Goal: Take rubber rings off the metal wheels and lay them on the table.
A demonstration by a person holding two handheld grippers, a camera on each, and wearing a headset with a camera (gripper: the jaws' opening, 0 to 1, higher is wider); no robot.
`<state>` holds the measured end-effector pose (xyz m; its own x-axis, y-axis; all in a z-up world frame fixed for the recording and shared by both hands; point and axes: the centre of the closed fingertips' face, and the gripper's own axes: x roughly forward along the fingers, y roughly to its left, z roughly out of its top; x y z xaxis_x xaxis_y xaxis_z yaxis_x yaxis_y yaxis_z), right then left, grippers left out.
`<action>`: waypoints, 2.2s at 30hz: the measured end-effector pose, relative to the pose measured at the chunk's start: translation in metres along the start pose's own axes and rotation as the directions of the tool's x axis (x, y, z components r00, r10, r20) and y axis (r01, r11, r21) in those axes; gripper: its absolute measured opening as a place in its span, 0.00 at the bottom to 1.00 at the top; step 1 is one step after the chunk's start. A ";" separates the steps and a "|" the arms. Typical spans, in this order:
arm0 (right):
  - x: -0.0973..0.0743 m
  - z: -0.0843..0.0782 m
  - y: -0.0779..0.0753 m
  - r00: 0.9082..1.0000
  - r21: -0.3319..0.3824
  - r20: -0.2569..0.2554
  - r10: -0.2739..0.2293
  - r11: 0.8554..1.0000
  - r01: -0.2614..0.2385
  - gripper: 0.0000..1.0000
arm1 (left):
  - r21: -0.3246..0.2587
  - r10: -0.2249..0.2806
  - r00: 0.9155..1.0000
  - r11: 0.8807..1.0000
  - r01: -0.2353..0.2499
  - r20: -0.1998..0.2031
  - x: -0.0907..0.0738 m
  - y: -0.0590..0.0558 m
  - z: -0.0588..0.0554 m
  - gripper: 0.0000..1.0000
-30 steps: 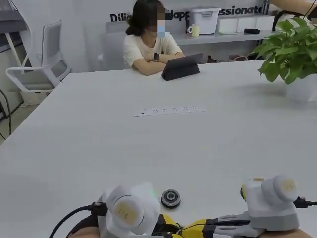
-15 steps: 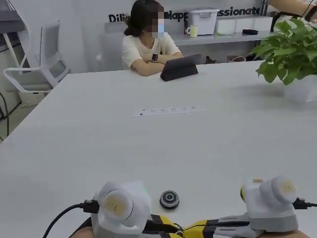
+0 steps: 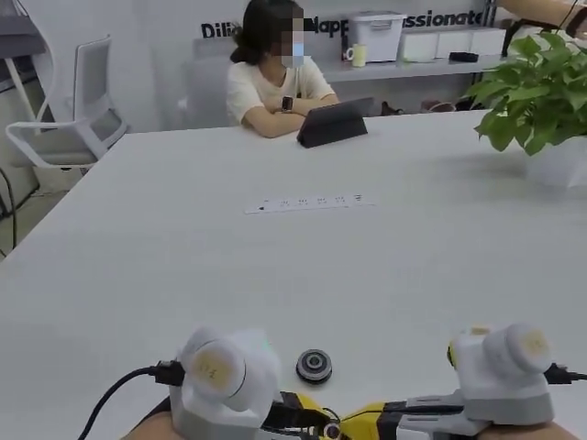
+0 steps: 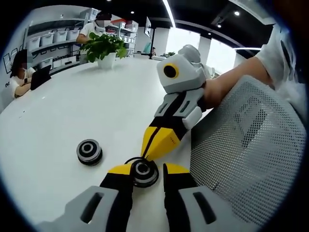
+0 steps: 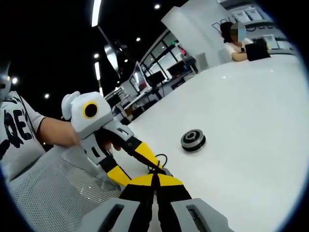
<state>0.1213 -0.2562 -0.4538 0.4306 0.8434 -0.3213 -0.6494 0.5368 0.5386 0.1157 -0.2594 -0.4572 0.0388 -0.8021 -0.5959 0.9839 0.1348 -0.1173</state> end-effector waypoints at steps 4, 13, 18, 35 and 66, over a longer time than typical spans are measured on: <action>0.000 0.001 0.000 1.000 0.001 0.004 0.002 1.000 -0.002 0.00 | -0.012 -0.002 1.000 1.000 0.002 0.012 -0.004 0.000 0.005 0.21; -0.002 0.002 0.000 1.000 0.002 0.008 0.004 1.000 -0.004 0.00 | 0.007 -0.005 1.000 1.000 0.005 0.031 -0.017 -0.005 0.014 0.29; -0.003 0.002 0.002 1.000 0.000 0.005 0.008 1.000 -0.008 0.00 | 0.013 -0.002 0.998 1.000 0.002 0.059 -0.027 -0.007 0.022 0.32; -0.004 0.017 0.007 1.000 -0.031 -0.008 0.025 0.999 -0.025 0.00 | 0.048 0.047 0.993 0.997 -0.053 0.108 -0.066 -0.004 0.032 0.46; 0.035 0.030 0.017 0.988 -0.114 -0.135 0.073 0.989 -0.088 0.00 | 0.038 0.127 0.974 0.990 -0.136 0.187 -0.112 0.007 0.034 0.65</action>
<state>0.1446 -0.2182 -0.4329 0.2939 0.8756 -0.3833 -0.7524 0.4592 0.4723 0.1246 -0.1882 -0.3648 0.1953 -0.8732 -0.4465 0.9753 0.2208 -0.0052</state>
